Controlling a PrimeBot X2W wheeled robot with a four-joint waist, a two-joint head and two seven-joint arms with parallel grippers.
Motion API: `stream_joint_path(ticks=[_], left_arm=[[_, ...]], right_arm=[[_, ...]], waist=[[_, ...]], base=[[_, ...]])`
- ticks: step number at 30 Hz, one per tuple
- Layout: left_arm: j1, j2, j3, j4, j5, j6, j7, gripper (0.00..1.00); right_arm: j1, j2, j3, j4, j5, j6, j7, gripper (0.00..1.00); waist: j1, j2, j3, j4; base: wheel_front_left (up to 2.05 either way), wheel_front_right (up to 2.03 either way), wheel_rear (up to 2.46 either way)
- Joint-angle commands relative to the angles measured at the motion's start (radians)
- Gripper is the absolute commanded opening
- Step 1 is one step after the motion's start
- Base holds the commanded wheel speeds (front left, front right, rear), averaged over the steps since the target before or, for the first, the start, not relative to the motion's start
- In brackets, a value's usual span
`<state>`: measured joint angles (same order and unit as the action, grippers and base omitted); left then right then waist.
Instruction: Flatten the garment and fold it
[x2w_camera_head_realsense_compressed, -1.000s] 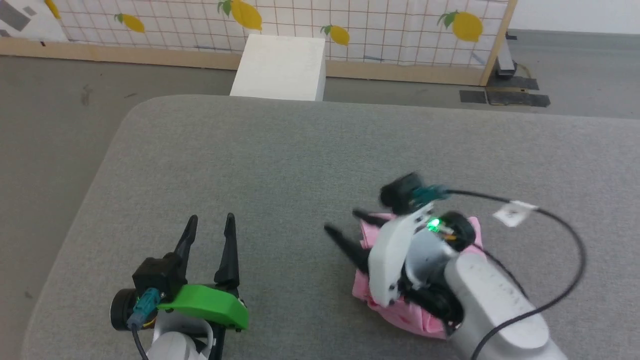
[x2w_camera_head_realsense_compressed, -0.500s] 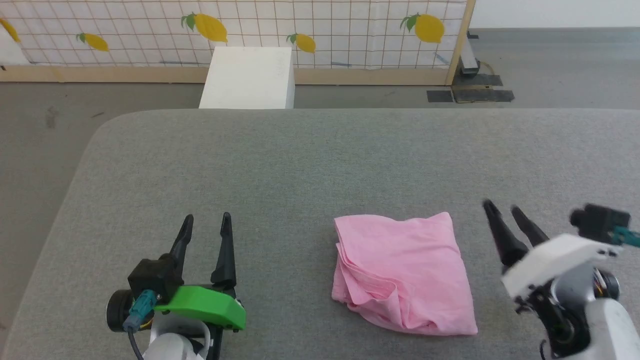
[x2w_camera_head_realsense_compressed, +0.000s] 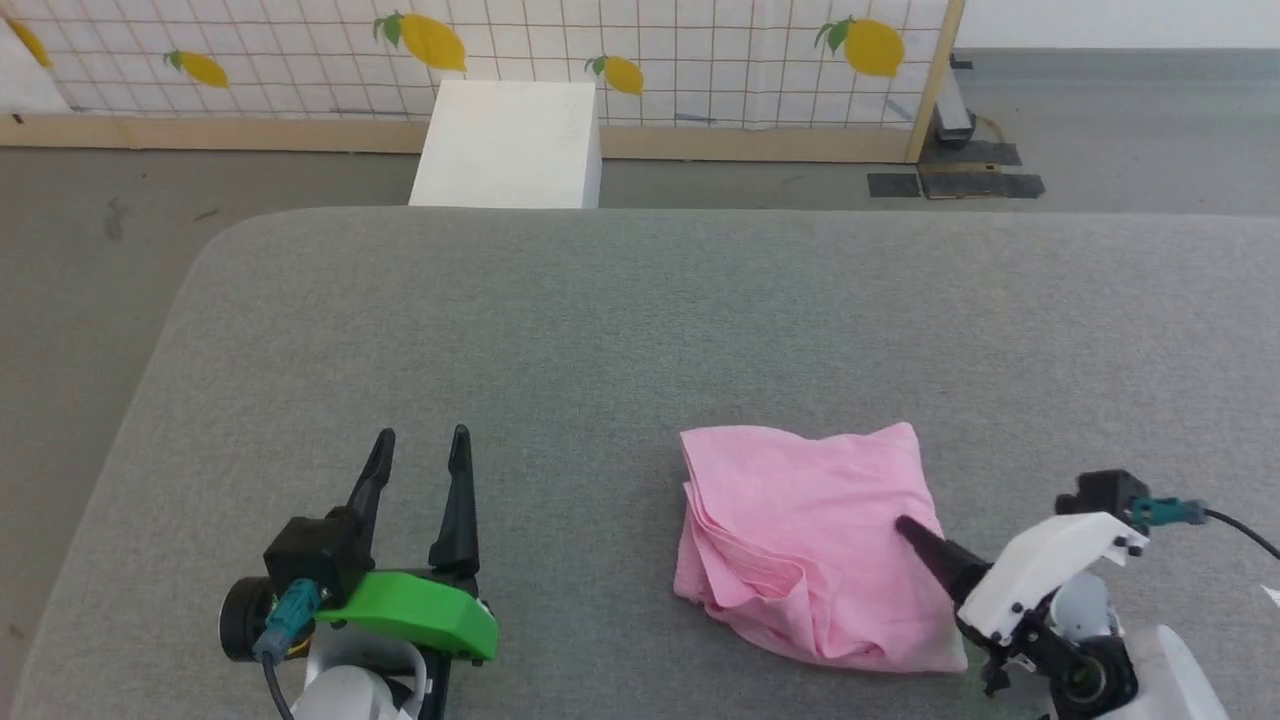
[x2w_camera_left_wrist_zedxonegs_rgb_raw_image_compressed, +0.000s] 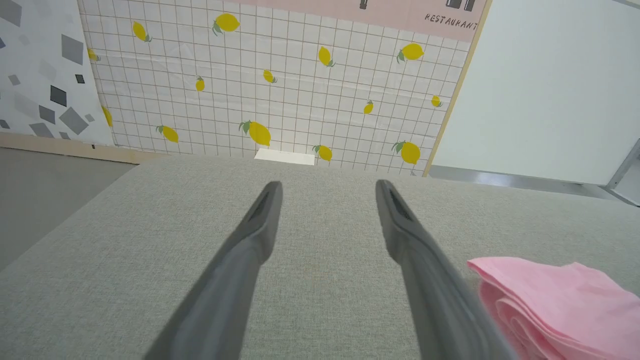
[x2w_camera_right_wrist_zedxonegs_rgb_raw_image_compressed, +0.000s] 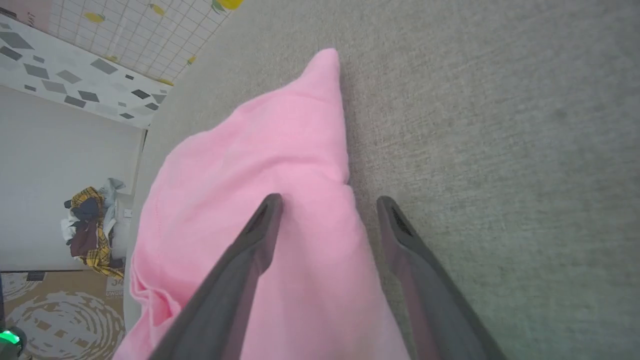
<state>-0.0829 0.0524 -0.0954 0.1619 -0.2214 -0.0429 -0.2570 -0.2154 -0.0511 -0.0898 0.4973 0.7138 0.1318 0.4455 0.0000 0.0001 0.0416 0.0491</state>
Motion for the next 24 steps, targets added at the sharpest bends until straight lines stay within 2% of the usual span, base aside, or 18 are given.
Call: stream_joint_path(ticks=[1,4,5,7,9,12,16,21,24], left_arm=[[-0.003,-0.002,-0.002,0.000,-0.001,0.000,-0.005,1.00],[-0.003,-0.002,-0.002,-0.001,-0.002,0.002,-0.005,1.00],[-0.002,-0.002,-0.002,-0.001,-0.002,0.002,-0.005,1.00],[0.000,-0.002,0.001,-0.001,-0.001,0.002,-0.005,1.00],[0.003,-0.002,0.004,-0.002,-0.001,0.002,-0.005,1.00],[0.009,-0.002,0.010,-0.004,0.000,0.005,-0.005,1.00],[0.016,-0.002,0.017,-0.010,0.000,0.007,-0.005,1.00],[0.015,-0.002,0.026,-0.021,0.000,0.008,-0.005,1.00],[0.009,-0.002,0.027,-0.028,0.001,0.008,-0.005,1.00]], right_arm=[[-0.026,0.001,0.015,0.021,0.005,-0.001,0.021,1.00],[-0.045,0.001,0.048,0.053,-0.007,-0.001,0.069,0.98],[-0.049,0.001,0.057,0.061,-0.018,-0.001,0.087,0.62],[-0.054,0.001,0.066,0.065,-0.058,-0.001,0.104,0.22],[-0.058,0.001,0.063,0.059,-0.111,-0.001,0.106,0.00],[-0.063,0.001,0.079,0.023,-0.189,-0.001,0.108,0.00],[-0.077,-0.011,0.157,-0.068,-0.350,-0.001,0.119,0.00],[-0.128,-0.100,0.309,-0.182,-0.538,-0.001,0.118,0.00],[-0.162,-0.149,0.372,-0.218,-0.595,-0.001,0.118,0.00]], waist=[[0.0000,-0.0001,0.002,0.010],[0.0000,-0.0001,0.004,0.018],[0.0000,-0.0001,0.004,0.020],[0.0000,-0.0001,0.004,0.021],[0.0000,-0.0001,0.003,0.019],[0.0000,-0.0001,0.002,0.004],[0.0000,-0.0001,0.006,-0.041],[0.0000,-0.0001,0.020,-0.132],[0.0000,-0.0001,0.034,-0.193]], base=[[0.00,0.00,0.00],[0.00,0.00,0.00],[0.00,0.00,0.00],[0.00,0.00,0.00],[0.00,0.00,0.00],[0.00,0.00,0.00],[0.00,0.00,0.00],[0.00,0.00,0.00],[0.00,0.00,0.00]])
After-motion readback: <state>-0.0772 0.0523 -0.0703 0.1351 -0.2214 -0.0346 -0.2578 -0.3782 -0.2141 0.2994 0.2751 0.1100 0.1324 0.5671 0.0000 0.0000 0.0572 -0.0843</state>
